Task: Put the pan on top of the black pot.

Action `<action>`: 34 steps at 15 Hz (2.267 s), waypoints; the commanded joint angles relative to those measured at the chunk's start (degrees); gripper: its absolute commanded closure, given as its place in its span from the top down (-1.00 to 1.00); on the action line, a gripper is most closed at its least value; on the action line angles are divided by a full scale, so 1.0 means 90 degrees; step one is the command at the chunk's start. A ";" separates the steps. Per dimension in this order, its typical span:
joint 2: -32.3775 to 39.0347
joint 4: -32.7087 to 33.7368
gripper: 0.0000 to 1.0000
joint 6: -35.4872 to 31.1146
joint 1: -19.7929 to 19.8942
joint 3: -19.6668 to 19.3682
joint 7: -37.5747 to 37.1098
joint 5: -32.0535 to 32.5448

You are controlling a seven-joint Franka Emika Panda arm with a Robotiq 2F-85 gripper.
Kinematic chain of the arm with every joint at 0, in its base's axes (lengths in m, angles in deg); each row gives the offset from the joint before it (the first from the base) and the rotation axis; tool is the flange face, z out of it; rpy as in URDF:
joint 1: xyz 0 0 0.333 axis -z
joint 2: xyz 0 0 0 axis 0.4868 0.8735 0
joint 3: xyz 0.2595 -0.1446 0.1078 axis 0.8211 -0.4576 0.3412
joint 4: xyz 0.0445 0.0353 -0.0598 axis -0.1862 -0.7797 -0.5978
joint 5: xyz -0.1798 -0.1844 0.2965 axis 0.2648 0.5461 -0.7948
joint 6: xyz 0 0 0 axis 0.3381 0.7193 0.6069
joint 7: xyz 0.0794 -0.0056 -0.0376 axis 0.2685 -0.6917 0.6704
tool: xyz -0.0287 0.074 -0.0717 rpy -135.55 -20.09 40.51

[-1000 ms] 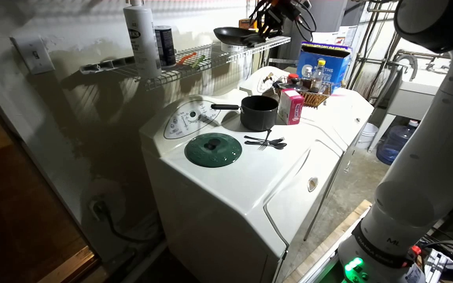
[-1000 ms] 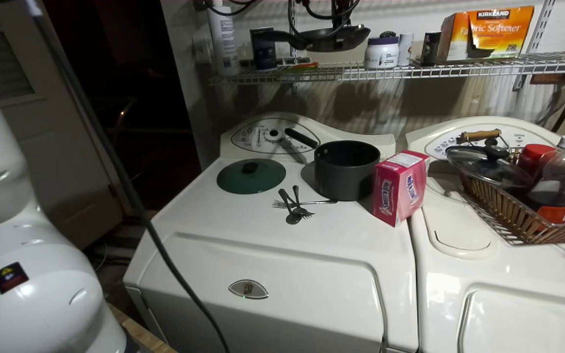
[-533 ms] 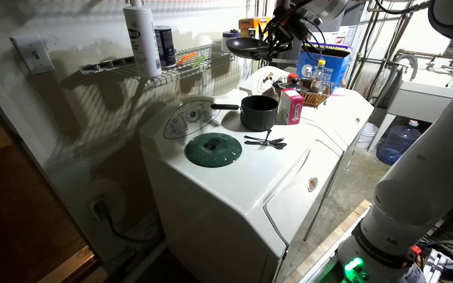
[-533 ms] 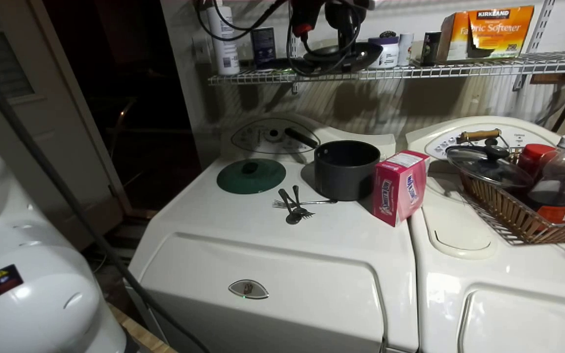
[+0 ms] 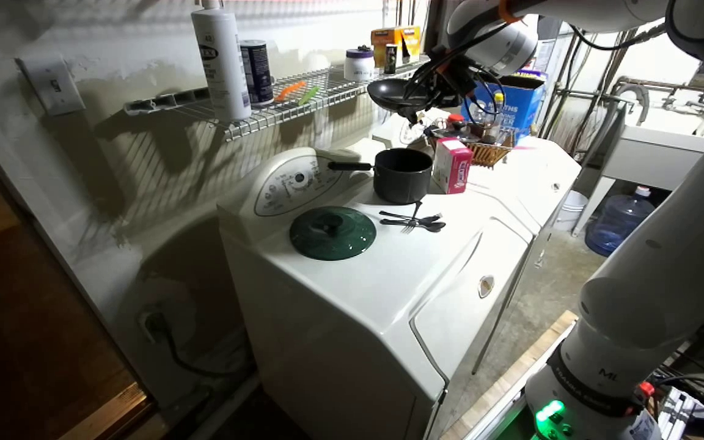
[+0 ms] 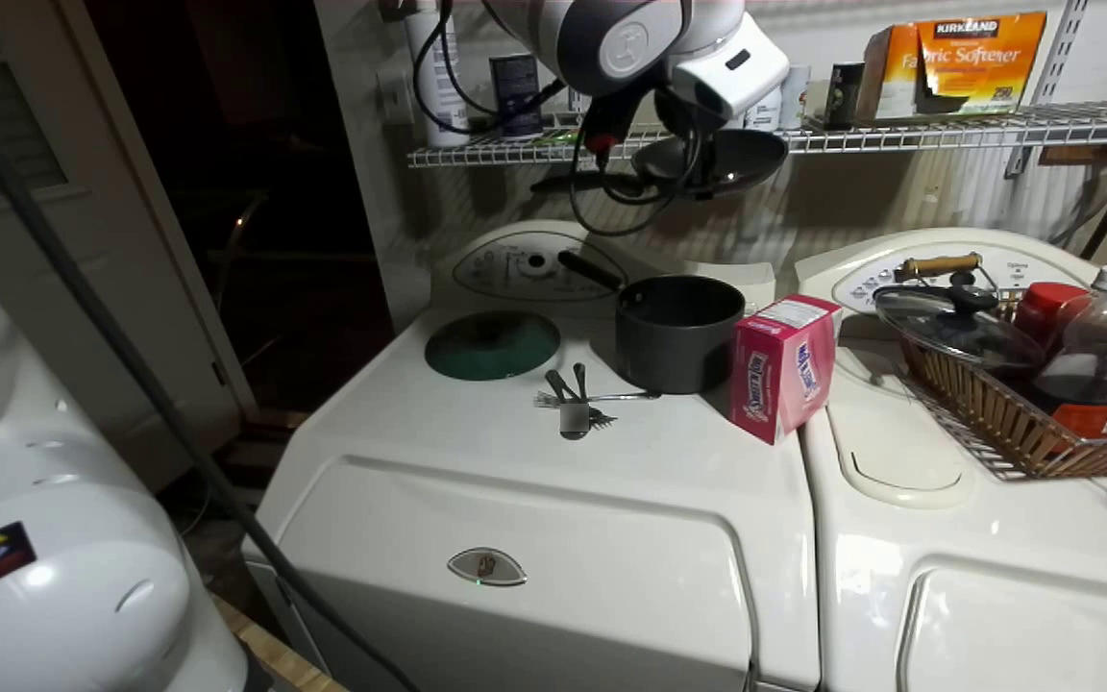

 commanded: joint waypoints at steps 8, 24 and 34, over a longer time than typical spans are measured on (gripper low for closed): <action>0.0097 -0.0374 -0.88 -0.0386 0.0096 0.0125 -0.0820 -0.0043; 0.0313 -0.1095 -0.97 -0.0263 0.0287 0.0124 -0.1065 0.1155; 0.0265 -0.1293 -0.97 -0.0022 0.0214 0.0226 -0.0261 0.1028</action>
